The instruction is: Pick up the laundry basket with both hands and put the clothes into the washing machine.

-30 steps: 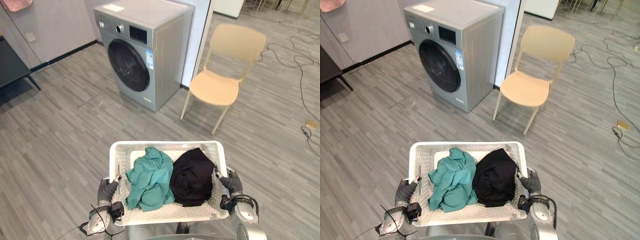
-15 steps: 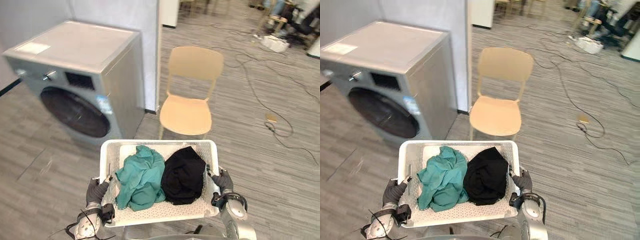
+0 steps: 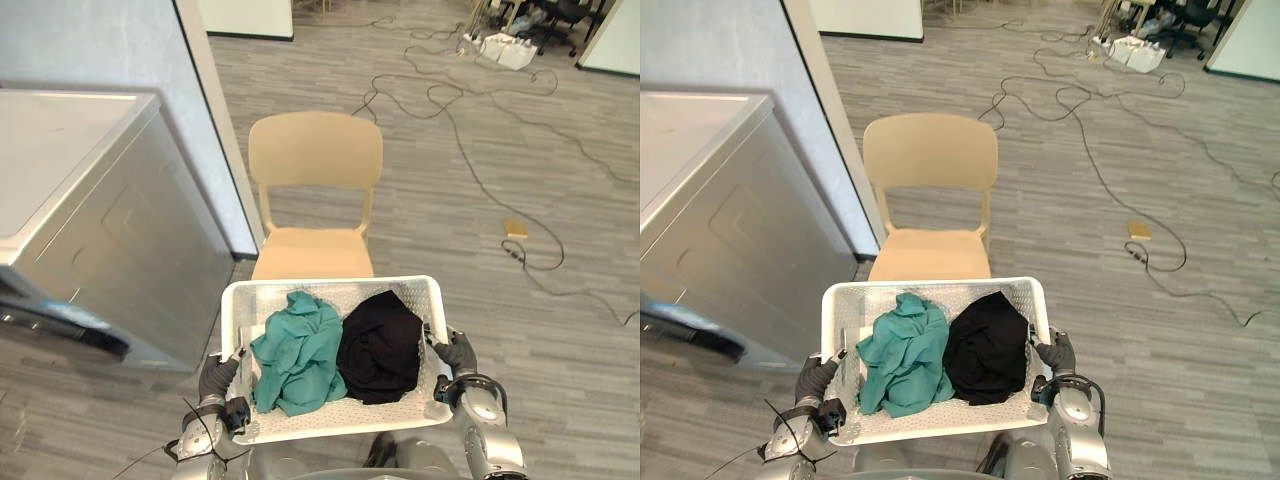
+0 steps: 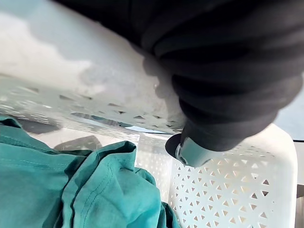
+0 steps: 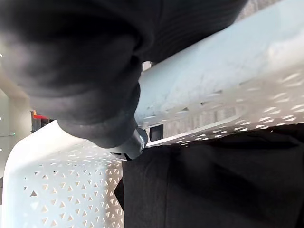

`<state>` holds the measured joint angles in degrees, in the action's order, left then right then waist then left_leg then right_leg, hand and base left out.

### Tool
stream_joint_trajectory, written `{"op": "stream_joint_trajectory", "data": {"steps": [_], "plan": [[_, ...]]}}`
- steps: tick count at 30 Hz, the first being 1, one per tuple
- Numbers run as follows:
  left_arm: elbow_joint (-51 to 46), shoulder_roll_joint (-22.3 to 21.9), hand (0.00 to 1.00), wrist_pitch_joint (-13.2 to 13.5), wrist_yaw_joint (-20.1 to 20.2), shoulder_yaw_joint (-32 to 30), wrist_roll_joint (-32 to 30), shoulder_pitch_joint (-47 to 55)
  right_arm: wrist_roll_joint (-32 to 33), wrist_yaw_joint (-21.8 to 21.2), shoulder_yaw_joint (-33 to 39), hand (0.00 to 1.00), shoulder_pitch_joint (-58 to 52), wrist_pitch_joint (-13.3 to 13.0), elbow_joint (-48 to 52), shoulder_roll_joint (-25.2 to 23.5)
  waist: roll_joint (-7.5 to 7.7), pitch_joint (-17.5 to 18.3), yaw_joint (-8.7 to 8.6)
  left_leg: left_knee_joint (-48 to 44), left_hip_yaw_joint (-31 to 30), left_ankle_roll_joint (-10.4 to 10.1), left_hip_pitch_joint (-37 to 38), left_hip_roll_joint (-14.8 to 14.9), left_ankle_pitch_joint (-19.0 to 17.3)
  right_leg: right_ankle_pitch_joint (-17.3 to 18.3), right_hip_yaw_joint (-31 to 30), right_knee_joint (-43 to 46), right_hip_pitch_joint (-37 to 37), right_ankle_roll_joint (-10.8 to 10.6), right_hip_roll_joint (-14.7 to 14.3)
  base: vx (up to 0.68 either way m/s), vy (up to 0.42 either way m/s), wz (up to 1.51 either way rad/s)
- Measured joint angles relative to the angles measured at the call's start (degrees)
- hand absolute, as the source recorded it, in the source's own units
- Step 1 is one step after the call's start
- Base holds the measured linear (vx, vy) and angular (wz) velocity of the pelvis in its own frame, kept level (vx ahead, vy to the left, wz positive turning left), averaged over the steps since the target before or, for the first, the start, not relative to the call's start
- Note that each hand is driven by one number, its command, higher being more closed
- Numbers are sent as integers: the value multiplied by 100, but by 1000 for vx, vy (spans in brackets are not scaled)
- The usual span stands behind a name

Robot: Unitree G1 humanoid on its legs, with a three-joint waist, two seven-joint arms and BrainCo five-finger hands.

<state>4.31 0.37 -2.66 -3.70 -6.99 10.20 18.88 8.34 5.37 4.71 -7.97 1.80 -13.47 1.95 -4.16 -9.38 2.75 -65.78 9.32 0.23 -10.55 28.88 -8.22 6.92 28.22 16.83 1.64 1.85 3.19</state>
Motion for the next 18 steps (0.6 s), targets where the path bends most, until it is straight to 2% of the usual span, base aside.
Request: {"op": "stream_joint_trajectory", "data": {"steps": [1,2,3,4,5,6,7,8,9,11,13,14,15,16,18], "plan": [[-1,-6,100,11,6,1,0,-8,1,3,0,100,-57,-17,86,5,86,-4,2,240,258,-72,-197,-68,-208,-30,3,-263,-283,-49,2,468,-30,8],[-7,-6,100,33,7,1,0,-25,2,0,0,100,-92,-51,149,8,177,18,10,922,522,-209,-438,-266,-456,-61,21,-503,-507,-99,45,523,31,6],[-10,-9,100,50,7,1,0,-110,3,-2,42,100,-60,-88,146,14,222,-2,39,1896,711,-208,-647,-528,-504,-80,25,-612,-625,-130,116,499,82,1],[-8,-14,100,48,7,7,-2,-139,4,-5,82,100,-59,-92,143,18,218,-2,75,2444,774,-216,-726,-667,-486,-88,17,-632,-654,-149,141,370,181,-11],[-7,-25,100,49,7,43,-5,-124,4,-9,101,100,-95,-108,148,25,120,24,130,3783,780,-217,-702,-993,52,-96,8,-637,-742,-342,108,353,214,-18],[59,113,100,65,-9,48,-11,-99,0,-5,94,100,-100,-115,6,-87,240,2,159,3978,673,-147,-625,-1160,478,8,-45,-667,-939,-569,176,361,184,-1],[107,217,100,51,-17,20,-12,-103,-9,-7,95,100,-134,-104,-7,-185,303,12,117,3993,629,-121,-615,-1280,466,11,-26,-690,-965,-576,278,344,141,31],[100,335,100,45,-16,11,-13,-160,-9,-10,95,100,-178,-117,-6,-291,480,78,93,4103,625,-61,-590,-1446,428,-45,17,-667,-943,-604,405,315,133,45],[93,366,100,46,-16,-5,-24,-202,-8,-11,95,100,-178,-123,-7,-321,495,78,117,4190,622,-44,-572,-1530,418,-122,11,-666,-925,-632,468,323,169,39],[90,373,100,91,-21,-49,-21,-274,-10,-37,66,100,-49,-122,-13,-314,420,33,132,4348,612,2,-496,-1603,389,-27,-85,-906,-942,-639,469,213,73,13],[88,384,100,115,-23,-209,-21,-347,-12,-35,-57,100,69,-123,-14,-312,420,-47,134,4371,622,2,-485,-1646,389,-226,-172,-1409,-927,-536,311,77,-44,4],[116,411,100,119,-23,-230,-21,-409,-11,-30,-76,100,139,-124,-19,-308,436,-138,122,4350,606,-9,-492,-1700,382,-328,-71,-1379,-936,-626,326,38,-76,17],[131,391,100,118,-22,-211,-21,-522,-11,-8,-64,100,266,-120,-47,-262,358,-233,125,4356,533,-31,-572,-1679,398,-318,-99,-1281,-837,-641,281,5,-75,9],[129,380,100,128,-24,-214,-8,-615,-11,-6,-50,100,477,-118,-80,-170,309,-379,131,4399,487,-129,-695,-1576,464,-313,-122,-1121,-627,-633,229,-31,-73,-2],[125,332,100,133,-32,-213,22,-762,-12,34,21,100,713,-85,-101,-120,314,-548,135,4414,447,-159,-914,-1514,484,-251,-121,-984,-368,-564,176,-93,-59,-8]]}}
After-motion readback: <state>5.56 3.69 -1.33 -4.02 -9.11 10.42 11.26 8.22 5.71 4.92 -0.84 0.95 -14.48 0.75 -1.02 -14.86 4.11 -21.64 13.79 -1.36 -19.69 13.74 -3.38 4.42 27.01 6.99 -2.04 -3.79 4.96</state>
